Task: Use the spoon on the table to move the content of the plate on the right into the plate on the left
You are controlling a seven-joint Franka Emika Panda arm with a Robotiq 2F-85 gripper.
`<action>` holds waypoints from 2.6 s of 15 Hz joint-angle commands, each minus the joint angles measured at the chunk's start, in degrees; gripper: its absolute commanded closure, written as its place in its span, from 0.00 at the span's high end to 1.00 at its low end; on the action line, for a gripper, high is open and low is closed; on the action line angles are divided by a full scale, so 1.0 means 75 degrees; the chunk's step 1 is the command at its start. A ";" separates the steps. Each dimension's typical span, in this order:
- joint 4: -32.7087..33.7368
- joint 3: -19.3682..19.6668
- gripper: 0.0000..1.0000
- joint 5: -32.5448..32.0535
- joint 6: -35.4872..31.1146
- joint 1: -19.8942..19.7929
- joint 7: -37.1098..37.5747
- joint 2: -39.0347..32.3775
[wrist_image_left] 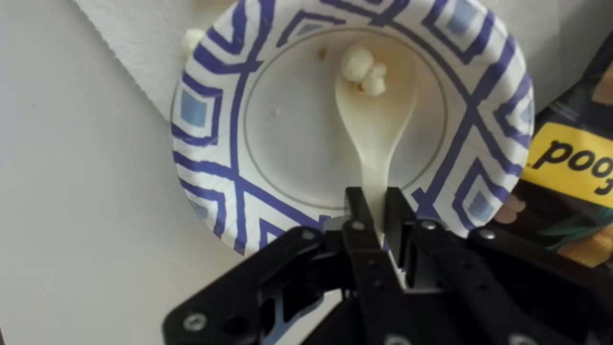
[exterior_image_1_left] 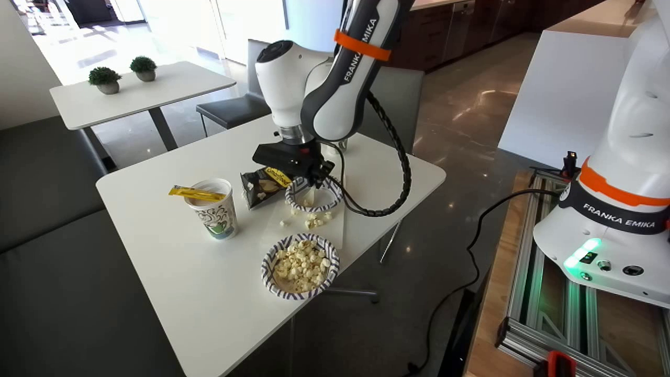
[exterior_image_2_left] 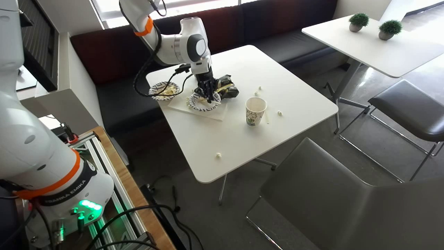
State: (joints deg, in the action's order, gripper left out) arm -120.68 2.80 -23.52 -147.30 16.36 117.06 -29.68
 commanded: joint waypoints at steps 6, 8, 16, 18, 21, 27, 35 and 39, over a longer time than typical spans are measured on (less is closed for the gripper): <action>-0.0160 -0.0004 0.03 0.0759 -0.0409 -0.0142 -0.0677 0.0152; -0.0177 -0.0045 0.03 0.1028 -0.0457 -0.0277 -0.0898 0.0248; -0.0502 -0.0514 0.03 0.2688 -0.0125 -0.0900 -0.2942 0.0650; -0.0842 -0.0640 0.03 0.2901 -0.0086 -0.0854 -0.3454 0.0948; -0.1332 -0.0807 0.03 0.3053 -0.0066 -0.0718 -0.3927 0.1436; -0.2230 -0.1171 0.03 0.3120 -0.0077 -0.0427 -0.4141 0.2541; -0.2834 -0.1557 0.03 0.2134 -0.0130 0.0322 -0.3482 0.2908; -0.2565 -0.1592 0.03 0.1174 0.0015 0.0647 -0.2862 0.2749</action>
State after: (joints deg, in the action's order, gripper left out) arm -140.45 -9.03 -10.53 -148.79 19.82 92.07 -9.33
